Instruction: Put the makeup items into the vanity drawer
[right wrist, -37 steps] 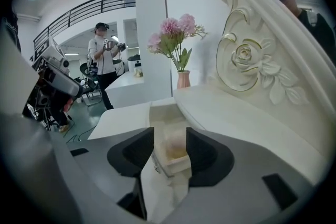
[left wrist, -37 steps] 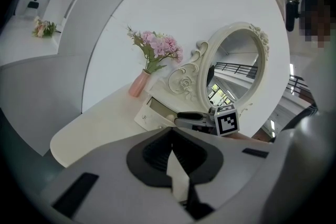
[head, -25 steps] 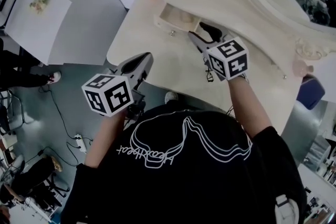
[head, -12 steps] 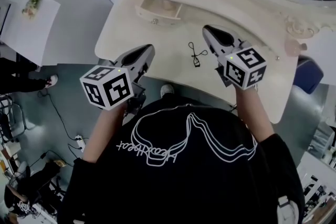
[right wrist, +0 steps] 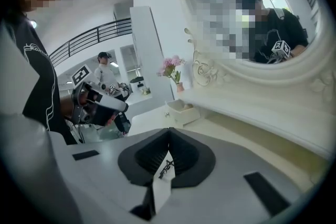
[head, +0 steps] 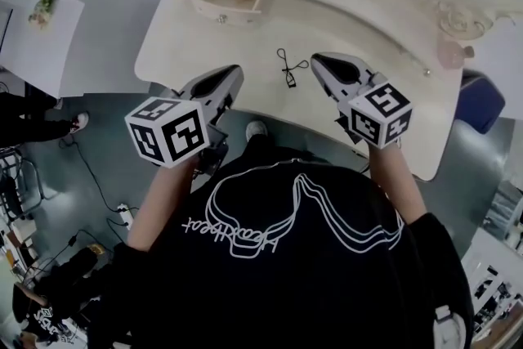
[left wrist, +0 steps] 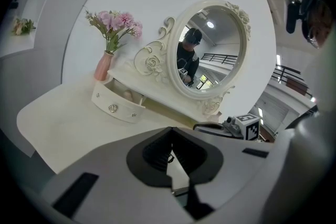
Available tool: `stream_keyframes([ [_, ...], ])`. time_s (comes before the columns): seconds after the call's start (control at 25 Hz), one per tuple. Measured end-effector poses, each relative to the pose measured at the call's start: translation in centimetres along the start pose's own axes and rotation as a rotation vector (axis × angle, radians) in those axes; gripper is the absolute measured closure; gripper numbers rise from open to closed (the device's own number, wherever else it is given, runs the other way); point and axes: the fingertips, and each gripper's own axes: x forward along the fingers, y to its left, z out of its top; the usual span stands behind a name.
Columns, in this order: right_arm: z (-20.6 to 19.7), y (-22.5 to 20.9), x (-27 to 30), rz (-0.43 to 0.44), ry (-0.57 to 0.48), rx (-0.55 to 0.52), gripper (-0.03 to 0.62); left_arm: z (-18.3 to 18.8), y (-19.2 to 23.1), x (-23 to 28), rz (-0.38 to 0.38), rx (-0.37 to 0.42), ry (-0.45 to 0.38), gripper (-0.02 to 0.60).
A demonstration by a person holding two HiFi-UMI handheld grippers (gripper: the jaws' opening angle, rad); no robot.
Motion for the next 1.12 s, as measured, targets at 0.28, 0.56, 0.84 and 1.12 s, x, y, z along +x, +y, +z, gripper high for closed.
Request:
stream_keyframes([
  [0.28, -3.6, 0.7, 0.5, 0.063, 0.092, 0.003, 0.419, -1.8, -0.4, 0.2, 0.031, -0.018, 0.004, 0.575],
  [0.56, -7.1, 1.9, 2.1, 0.109, 0.173, -0.014, 0.352, -3.5, -0.3, -0.4, 0.071, -0.038, -0.002, 0.575],
  [0.84, -10.4, 2.4, 4.0, 0.101, 0.260, -0.061, 0.419, -4.8, -0.3, -1.7, 0.099, -0.056, -0.011, 0.575],
  [1.12, -11.7, 1.7, 5.4, 0.042, 0.324, -0.070, 0.464, -4.9, 0.2, -2.4, 0.121, -0.063, -0.031, 0.575],
])
